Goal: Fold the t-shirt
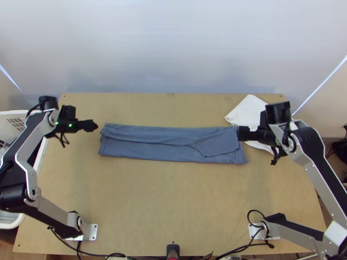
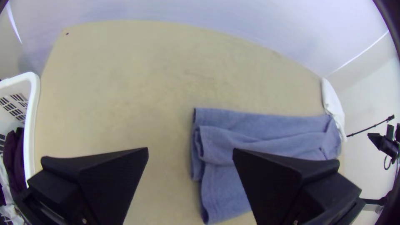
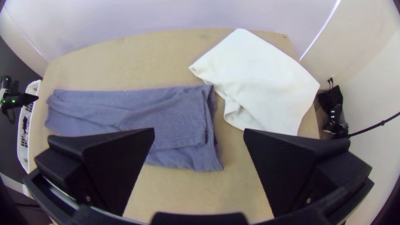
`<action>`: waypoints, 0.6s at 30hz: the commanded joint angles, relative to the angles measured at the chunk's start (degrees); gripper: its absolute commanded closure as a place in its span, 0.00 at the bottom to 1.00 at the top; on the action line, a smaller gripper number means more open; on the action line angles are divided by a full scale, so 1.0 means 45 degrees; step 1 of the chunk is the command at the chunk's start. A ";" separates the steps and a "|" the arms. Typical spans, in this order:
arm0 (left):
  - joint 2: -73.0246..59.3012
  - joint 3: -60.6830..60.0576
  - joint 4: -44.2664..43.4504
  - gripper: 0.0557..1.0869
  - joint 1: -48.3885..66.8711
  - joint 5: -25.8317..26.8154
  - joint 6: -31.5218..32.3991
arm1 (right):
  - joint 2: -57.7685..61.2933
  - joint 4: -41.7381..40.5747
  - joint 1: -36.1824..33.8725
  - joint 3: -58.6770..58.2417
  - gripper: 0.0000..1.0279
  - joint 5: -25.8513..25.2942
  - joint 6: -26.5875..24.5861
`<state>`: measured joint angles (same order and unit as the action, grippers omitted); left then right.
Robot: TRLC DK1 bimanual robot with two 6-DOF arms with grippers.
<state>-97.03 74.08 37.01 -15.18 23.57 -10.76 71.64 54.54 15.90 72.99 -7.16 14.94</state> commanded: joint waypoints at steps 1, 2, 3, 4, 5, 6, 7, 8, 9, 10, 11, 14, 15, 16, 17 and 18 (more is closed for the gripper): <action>0.0391 -0.1405 0.0622 0.05 -0.0865 0.2359 -0.0479 | -0.0724 0.0418 0.0295 -0.0595 0.04 -0.0011 0.0821; 0.0254 -0.1483 0.0915 0.05 -0.0806 0.2379 -0.0616 | -0.0743 0.0496 0.0451 -0.0576 0.04 -0.0011 0.0997; 0.0215 -0.1600 0.0876 0.05 -0.0787 0.2535 -0.0655 | -0.0763 0.0535 0.0548 -0.0556 0.04 -0.0011 0.1114; 0.0137 -0.1678 0.0857 0.05 -0.0787 0.2828 -0.0733 | -0.0782 0.0535 0.0588 -0.0517 0.04 -0.0011 0.1153; 0.0059 -0.1698 0.0837 0.05 -0.0787 0.3141 -0.0928 | -0.0782 0.0594 0.0627 -0.0498 0.04 -0.0011 0.1270; -0.0058 -0.1619 0.0837 0.05 -0.0787 0.3394 -0.0948 | -0.0802 0.0653 0.0666 -0.0439 0.04 -0.0011 0.1329; -0.0175 -0.1580 0.0857 0.05 -0.0787 0.3687 -0.0909 | -0.0802 0.0692 0.0666 -0.0419 0.04 -0.0011 0.1368; -0.0273 -0.1561 0.0817 0.05 -0.0806 0.3824 -0.0909 | -0.0821 0.0711 0.0666 -0.0400 0.04 -0.0011 0.1387; -0.0390 -0.1561 0.0661 0.05 -0.0787 0.3844 -0.0831 | -0.0841 0.0731 0.0666 -0.0380 0.04 -0.0011 0.1426; -0.0507 -0.1561 0.0564 0.05 -0.0748 0.3844 -0.0791 | -0.0861 0.0770 0.0666 -0.0361 0.04 -0.0011 0.1465; -0.0644 -0.1561 0.0485 0.05 -0.0709 0.3844 -0.0772 | -0.0900 0.0789 0.0666 -0.0361 0.04 -0.0011 0.1485; -0.0956 -0.1502 0.0095 0.05 -0.0670 0.3824 -0.0518 | -0.1056 0.0828 0.0646 -0.0419 0.04 -0.0011 0.1641; -0.1054 -0.1463 -0.0003 0.05 -0.0670 0.3824 -0.0459 | -0.1114 0.0828 0.0627 -0.0478 0.04 -0.0011 0.1680; -0.1152 -0.1424 -0.0081 0.05 -0.0670 0.3824 -0.0420 | -0.1193 0.0828 0.0588 -0.0537 0.04 -0.0011 0.1719; -0.1249 -0.1365 -0.0100 0.05 -0.0670 0.3805 -0.0401 | -0.1251 0.0828 0.0568 -0.0576 0.03 -0.0011 0.1817; -0.1367 -0.1307 -0.0140 0.05 -0.0650 0.3766 -0.0420 | -0.1310 0.0828 0.0548 -0.0615 0.04 -0.0011 0.1895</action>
<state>-100.33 67.57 38.02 -18.24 39.66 -13.50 67.22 57.91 18.59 70.98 -7.20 21.80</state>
